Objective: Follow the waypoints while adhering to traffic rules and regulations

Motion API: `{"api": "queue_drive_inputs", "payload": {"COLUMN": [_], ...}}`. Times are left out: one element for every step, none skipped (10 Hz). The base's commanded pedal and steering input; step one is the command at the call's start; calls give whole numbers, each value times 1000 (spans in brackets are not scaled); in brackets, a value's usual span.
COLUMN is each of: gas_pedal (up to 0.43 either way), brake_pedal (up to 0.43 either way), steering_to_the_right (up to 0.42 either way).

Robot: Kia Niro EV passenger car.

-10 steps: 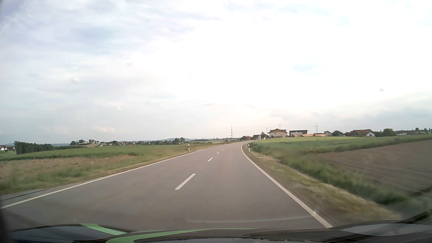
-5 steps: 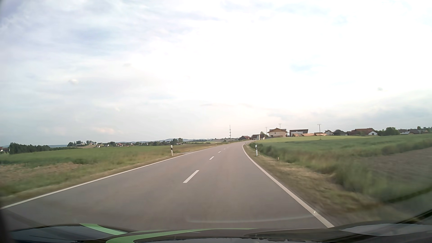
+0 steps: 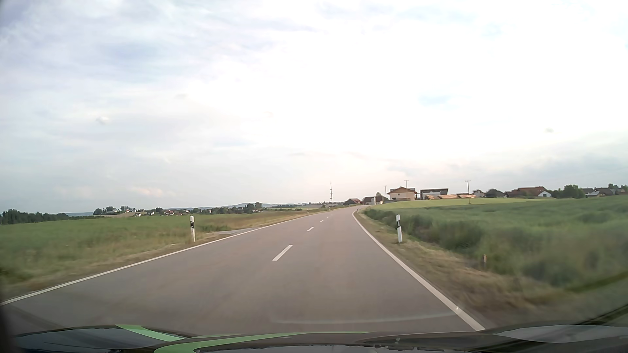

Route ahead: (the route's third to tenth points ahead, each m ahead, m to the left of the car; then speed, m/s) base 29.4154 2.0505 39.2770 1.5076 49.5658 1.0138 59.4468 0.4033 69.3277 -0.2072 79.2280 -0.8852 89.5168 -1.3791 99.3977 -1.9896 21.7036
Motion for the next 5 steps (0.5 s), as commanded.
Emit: {"api": "queue_drive_inputs", "payload": {"gas_pedal": [157,150,138,138,138], "brake_pedal": [0,0,0,0,0], "steering_to_the_right": [3,4,4,4,4]}}
